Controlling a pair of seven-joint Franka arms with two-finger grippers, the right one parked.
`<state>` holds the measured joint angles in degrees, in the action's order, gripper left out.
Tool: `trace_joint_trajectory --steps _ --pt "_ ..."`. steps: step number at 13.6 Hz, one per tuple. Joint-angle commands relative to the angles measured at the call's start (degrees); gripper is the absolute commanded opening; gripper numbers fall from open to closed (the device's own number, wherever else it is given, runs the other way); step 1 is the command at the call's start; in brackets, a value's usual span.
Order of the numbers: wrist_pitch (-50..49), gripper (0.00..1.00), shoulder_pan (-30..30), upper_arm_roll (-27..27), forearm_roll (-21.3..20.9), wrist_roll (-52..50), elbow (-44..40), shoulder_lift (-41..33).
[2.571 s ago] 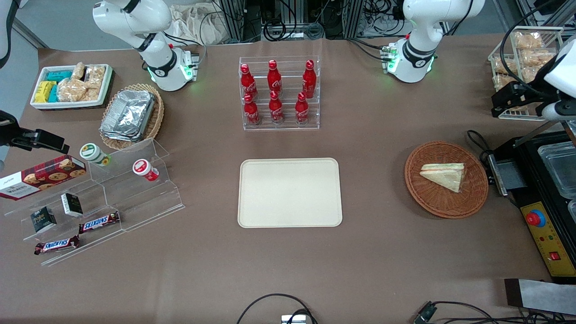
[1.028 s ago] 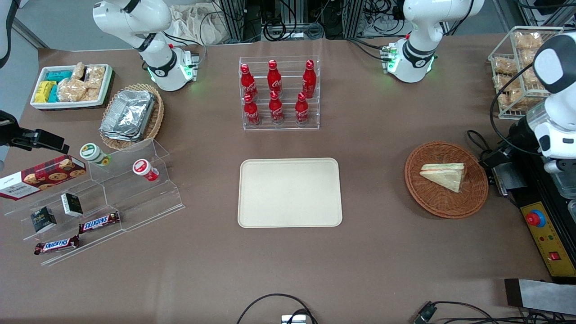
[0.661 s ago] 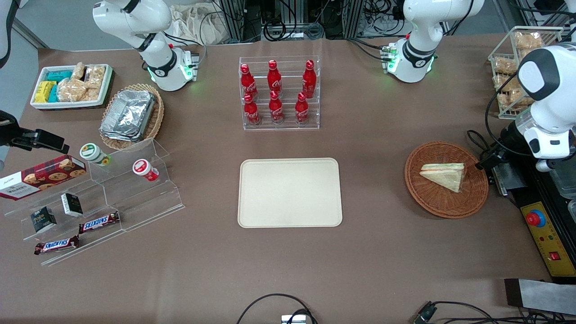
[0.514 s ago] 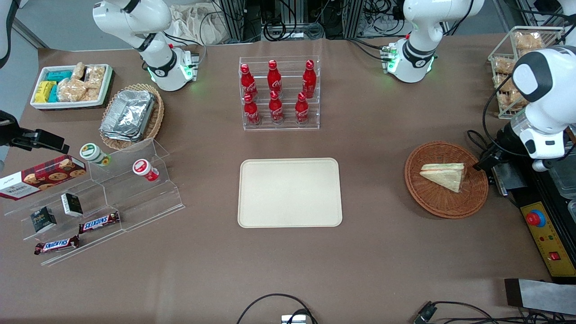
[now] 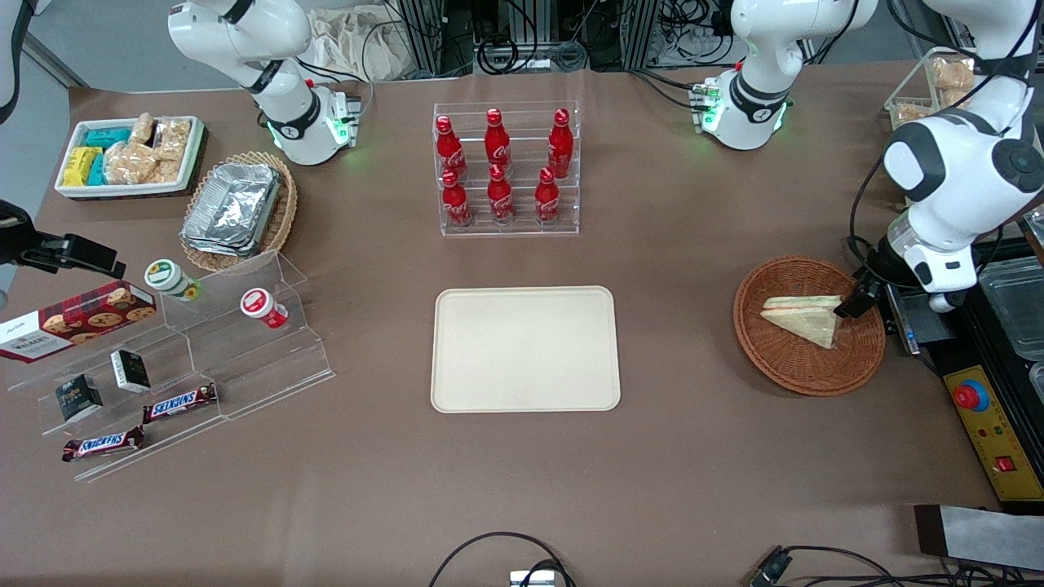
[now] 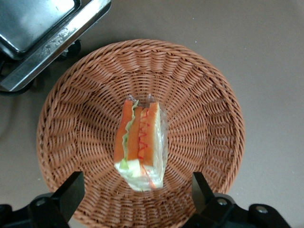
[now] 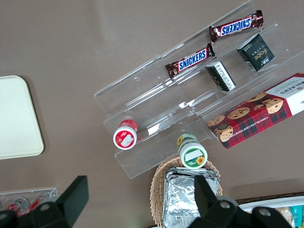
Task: Place sandwich from basket to tray
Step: 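Lower the open left gripper and close it on the wrapped sandwich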
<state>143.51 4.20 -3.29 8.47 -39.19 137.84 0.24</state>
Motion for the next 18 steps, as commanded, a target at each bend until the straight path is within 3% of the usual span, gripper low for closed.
trace_joint_trajectory --steps 1,12,14,16,17,18 --pt "4.4 1.0 0.02 0.3 0.41 -0.89 1.2 1.77" --pt "13.73 1.0 -1.13 0.74 1.64 -0.98 3.58 7.75" --pt "13.73 0.79 -1.21 0.74 1.64 -0.89 3.58 7.93" --pt "13.64 0.31 -2.35 0.74 1.81 -1.07 3.49 7.93" --pt "13.64 0.15 -2.44 0.74 1.81 -1.07 3.58 7.93" --pt "13.64 0.06 -2.44 0.83 1.73 -0.98 3.58 7.93"
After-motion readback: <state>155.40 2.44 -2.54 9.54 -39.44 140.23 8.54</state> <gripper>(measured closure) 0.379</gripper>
